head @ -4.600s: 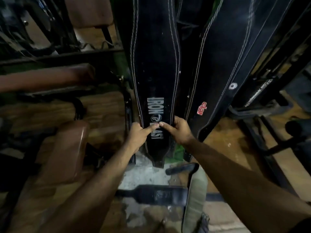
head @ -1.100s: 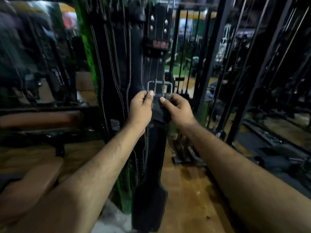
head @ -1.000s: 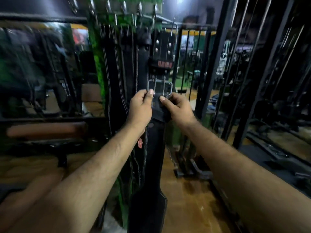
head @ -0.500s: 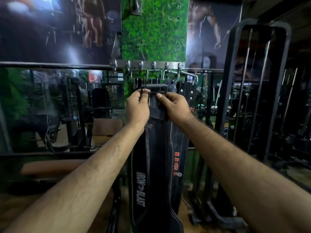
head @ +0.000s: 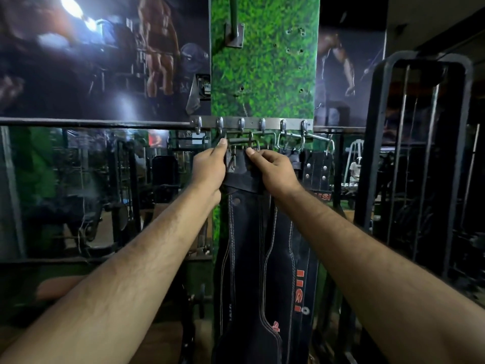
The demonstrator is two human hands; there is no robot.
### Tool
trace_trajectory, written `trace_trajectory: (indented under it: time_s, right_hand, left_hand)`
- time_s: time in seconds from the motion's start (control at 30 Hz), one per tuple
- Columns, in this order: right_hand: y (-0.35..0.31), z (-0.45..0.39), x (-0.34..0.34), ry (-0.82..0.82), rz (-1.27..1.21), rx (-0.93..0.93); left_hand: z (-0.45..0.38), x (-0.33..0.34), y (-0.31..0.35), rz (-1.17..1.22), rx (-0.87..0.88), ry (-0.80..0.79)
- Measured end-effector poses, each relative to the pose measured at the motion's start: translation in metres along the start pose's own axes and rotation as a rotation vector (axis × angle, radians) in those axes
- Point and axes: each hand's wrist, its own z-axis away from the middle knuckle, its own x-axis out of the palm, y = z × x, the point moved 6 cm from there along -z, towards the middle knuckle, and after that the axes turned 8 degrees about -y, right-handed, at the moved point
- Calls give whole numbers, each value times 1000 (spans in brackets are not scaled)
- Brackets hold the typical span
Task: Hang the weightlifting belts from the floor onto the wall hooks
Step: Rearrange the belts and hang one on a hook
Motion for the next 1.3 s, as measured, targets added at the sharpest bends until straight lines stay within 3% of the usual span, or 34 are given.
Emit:
trace_trajectory:
  time_s: [0.27, 0.37, 0.53, 0.67, 0.73, 0.93, 1.3]
  right_hand:
    - [21, -27, -2, 51, 52, -59]
    - [23, -42, 3, 65, 110, -92]
    - [22, -62, 14, 79, 448, -108]
    - [15, -73, 26, 107, 649, -63]
    - [16, -77, 32, 92, 592, -51]
    - [37, -83, 53, 71, 92, -37]
    - [58, -95, 59, 145, -49, -51]
  left_hand:
    - [-17, 6, -10, -163, 16, -93]
    - [-27, -3, -1, -259, 123, -54]
    - [-48, -23, 1, -361, 283, 13]
    - [-72, -38, -1, -317, 294, 21]
    - [-78, -41, -1, -282, 263, 11]
    - [-96, -50, -11, -77, 133, -21]
    - [-123, -55, -21, 3, 92, -50]
